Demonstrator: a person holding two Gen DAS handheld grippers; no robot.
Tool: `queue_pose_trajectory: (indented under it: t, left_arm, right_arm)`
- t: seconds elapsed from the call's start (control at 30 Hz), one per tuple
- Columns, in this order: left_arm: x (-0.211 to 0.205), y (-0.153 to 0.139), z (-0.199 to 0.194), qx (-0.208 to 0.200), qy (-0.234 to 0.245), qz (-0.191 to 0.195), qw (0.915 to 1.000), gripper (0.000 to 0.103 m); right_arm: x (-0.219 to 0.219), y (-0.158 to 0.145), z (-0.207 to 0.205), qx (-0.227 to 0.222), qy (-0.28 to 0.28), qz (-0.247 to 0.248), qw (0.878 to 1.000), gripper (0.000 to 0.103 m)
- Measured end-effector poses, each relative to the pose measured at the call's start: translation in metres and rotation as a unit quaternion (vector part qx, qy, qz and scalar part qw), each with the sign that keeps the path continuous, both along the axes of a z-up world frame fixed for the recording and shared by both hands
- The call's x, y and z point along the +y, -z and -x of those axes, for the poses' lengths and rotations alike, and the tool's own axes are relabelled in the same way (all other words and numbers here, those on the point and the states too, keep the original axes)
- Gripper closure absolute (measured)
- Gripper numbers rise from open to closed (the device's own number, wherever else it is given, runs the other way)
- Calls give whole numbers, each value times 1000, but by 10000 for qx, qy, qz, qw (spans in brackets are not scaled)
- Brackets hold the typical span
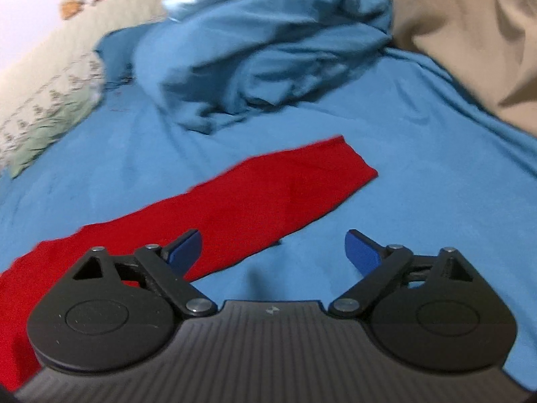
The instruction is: Fold small clothes
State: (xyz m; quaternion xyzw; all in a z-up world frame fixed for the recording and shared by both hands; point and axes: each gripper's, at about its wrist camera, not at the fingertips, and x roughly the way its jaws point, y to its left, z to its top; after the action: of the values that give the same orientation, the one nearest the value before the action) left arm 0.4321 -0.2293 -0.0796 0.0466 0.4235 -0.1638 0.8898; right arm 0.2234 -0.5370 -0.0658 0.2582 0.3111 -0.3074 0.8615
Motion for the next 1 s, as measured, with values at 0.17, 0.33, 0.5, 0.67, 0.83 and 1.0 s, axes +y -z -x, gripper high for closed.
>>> queue_pose_trajectory:
  t: [0.17, 0.33, 0.5, 0.67, 0.83, 1.0]
  left_arm:
    - [-15, 36, -25, 296, 28, -229, 9993, 0]
    - [-26, 51, -38, 593, -9, -459, 9972, 0]
    - [-31, 53, -54, 967, -31, -540, 9938, 0]
    - [-17, 37, -67, 1196, -48, -436, 9918, 0]
    - [32, -17, -59, 834, -33, 8, 9965, 0]
    - [111, -67, -48, 551, -350, 110, 9978, 0]
  right_arm:
    - [-25, 37, -22, 143, 255, -144, 9995, 16]
    - [-42, 53, -36, 235, 627, 43, 9977, 30]
    - [-58, 53, -52, 425, 937, -58, 9947, 73]
    - [-52, 28, -66, 566, 959, 126, 9937, 83]
    - [-1, -40, -93, -238, 127, 282, 9992, 84]
    - [99, -105, -152, -1038, -1394, 296, 9843, 84]
